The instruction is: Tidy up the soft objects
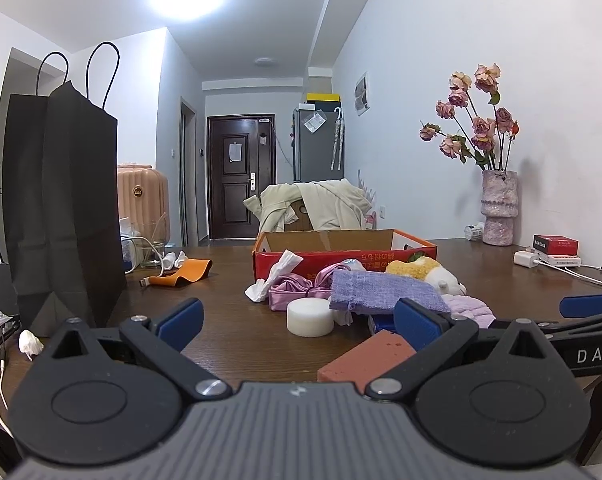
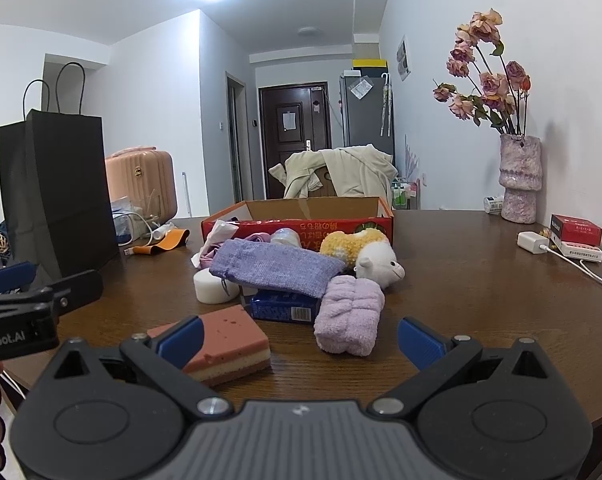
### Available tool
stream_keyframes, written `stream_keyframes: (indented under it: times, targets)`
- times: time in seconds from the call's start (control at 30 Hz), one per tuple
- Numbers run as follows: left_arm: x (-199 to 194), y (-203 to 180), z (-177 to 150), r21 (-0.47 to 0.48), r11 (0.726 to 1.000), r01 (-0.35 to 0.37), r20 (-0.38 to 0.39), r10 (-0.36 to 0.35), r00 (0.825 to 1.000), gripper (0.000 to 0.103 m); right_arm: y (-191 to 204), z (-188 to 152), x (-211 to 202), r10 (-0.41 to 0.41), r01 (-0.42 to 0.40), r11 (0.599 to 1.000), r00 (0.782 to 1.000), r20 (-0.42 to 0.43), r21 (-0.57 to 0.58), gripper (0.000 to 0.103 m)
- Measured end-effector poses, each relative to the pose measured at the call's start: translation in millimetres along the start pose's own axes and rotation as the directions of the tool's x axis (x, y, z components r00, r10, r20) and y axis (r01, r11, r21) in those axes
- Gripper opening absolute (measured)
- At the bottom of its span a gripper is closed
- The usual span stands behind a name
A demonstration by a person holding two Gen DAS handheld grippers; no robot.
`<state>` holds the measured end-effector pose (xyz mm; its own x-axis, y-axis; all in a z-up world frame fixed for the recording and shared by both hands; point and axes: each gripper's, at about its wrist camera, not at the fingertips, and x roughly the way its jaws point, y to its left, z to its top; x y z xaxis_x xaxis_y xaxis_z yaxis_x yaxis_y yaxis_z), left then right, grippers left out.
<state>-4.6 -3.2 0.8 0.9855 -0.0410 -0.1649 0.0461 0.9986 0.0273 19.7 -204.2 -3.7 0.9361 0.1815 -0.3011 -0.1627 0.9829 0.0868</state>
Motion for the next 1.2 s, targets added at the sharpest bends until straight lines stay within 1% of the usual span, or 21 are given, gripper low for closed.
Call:
stream_keyframes:
  times: [0.73, 1.2]
  targets:
    - [2.7, -0.3, -0.4, 0.002, 1.0, 0.007, -0.019, -0.007, 1.0, 0.103, -0.9, -2.5, 4.0, 0.003, -0.002, 1.0, 1.0, -0.024, 0.009, 0.103]
    - [3.3, -0.1, -0.2, 0.004, 1.0, 0.006, -0.019, -0.006, 1.0, 0.103, -1.6, -1.4, 3.3, 0.0, 0.0, 1.0, 1.0, -0.021, 0.01, 0.103]
